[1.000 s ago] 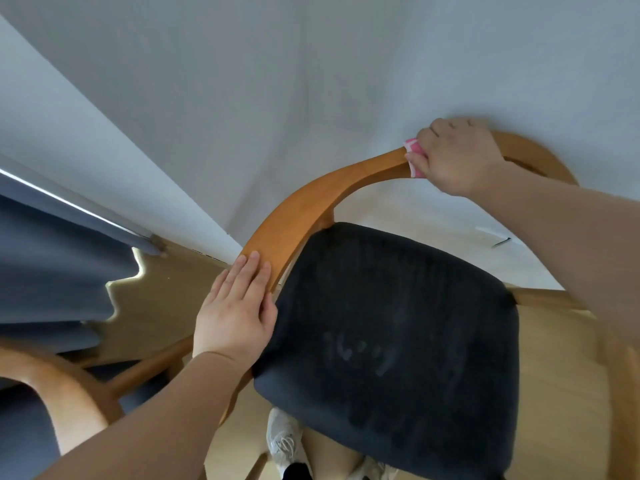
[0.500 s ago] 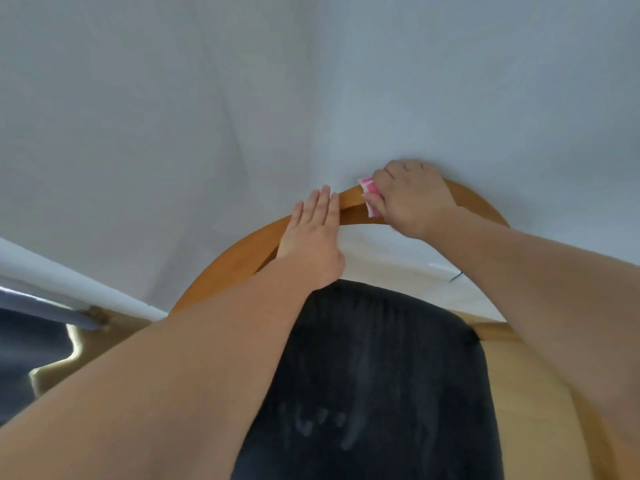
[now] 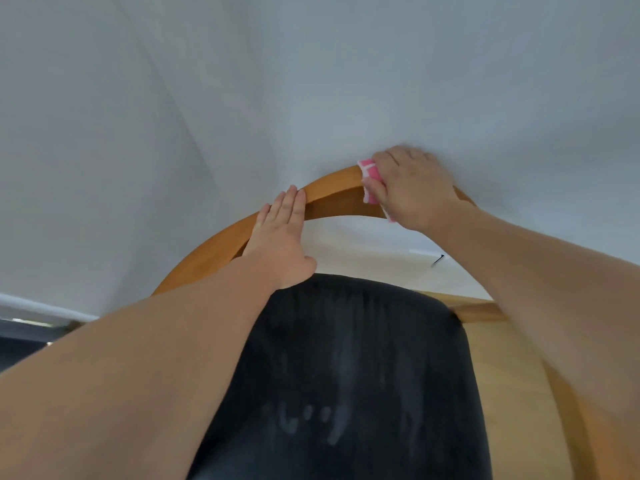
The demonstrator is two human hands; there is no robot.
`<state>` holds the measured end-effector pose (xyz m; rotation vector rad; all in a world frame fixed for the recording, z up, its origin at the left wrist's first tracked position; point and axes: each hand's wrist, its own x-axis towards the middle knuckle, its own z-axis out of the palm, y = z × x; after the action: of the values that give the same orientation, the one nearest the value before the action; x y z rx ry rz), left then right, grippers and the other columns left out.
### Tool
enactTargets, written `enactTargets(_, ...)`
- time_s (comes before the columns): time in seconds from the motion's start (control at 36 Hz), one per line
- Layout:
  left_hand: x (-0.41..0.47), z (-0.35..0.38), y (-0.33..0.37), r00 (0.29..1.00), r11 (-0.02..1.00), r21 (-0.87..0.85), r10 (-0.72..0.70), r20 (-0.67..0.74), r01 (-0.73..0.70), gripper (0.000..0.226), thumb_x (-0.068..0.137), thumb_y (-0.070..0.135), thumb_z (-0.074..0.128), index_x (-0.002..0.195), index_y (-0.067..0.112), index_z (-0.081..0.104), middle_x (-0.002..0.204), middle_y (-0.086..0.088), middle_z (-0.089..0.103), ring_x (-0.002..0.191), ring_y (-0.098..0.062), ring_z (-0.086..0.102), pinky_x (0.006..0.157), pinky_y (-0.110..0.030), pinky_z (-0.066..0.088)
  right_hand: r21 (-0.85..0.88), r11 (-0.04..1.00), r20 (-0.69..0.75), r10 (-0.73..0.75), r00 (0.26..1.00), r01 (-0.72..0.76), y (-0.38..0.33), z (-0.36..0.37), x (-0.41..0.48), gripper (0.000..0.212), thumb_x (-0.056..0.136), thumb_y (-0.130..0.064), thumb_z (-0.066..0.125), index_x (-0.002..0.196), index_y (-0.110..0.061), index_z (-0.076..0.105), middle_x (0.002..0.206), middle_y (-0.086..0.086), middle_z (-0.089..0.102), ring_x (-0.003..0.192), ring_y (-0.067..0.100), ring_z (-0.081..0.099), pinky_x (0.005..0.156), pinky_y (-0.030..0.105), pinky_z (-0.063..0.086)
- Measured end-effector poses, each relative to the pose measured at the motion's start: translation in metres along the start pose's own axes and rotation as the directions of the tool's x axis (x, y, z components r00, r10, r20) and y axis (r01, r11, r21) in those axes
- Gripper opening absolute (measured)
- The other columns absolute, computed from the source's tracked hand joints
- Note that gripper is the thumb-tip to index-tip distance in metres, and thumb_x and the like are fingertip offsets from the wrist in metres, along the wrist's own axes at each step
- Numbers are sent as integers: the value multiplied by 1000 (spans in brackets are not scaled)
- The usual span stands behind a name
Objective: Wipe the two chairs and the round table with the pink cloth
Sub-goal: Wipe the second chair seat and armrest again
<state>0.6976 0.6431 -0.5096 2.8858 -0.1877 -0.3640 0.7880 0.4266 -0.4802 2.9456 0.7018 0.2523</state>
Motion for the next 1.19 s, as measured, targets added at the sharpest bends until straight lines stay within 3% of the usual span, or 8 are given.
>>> enactTargets(0.22,2,4,1,1000,999,44,7,-12,-6,105,80,36,58,147,16,-21,157,-2,-20,145,-18,-16,118,-38,-6,128,975,-1,181,983,-180,29,7,-33,69,91,-56,23,130,-6,51,123,17,58,108,39,55,90,45,43)
enactTargets(0.44,1,2,3,999,994,99,-47,12,46,106,80,35,59,147,14,-20,158,-4,-18,145,-20,-14,118,-40,-5,110,965,39,235,971,-238,54,21,-69,59,98,-48,40,136,-3,43,124,20,53,107,38,54,93,48,44)
enactTargets(0.53,1,0,21,996,979,186,-67,-63,78,95,84,29,53,149,8,-13,158,-11,-16,145,-25,-12,119,-42,-2,114,961,45,247,968,-250,58,23,-77,59,99,-48,40,139,-5,39,127,18,52,109,35,53,95,47,44)
enactTargets(0.61,8,-4,56,978,966,251,105,-180,-58,88,86,24,48,150,10,-10,157,-9,-17,145,-24,-14,118,-40,-4,113,960,32,255,966,-257,59,26,-77,59,98,-48,40,138,-4,40,127,18,52,107,35,54,94,46,45)
enactTargets(0.72,36,-9,110,944,912,320,306,-119,-256,89,87,25,47,149,18,-17,158,-3,-19,144,-19,-19,118,-44,-6,121,960,34,252,967,-254,59,27,-78,58,99,-46,43,139,-4,38,129,17,51,109,35,54,93,45,45)
enactTargets(0.92,50,0,131,963,914,339,259,-72,-221,97,83,28,55,149,21,-15,158,-1,-18,144,-23,-18,116,-48,-9,179,939,113,278,954,-295,78,36,-113,59,100,-46,42,140,-4,34,129,17,50,108,33,55,94,42,47)
enactTargets(1.19,48,-1,137,977,904,384,212,-18,-189,106,79,31,59,146,21,-23,156,-2,-24,143,-25,-22,116,-50,-9,48,922,313,351,883,-384,90,33,-156,52,102,-41,38,138,-5,29,118,15,50,96,29,56,80,39,49)
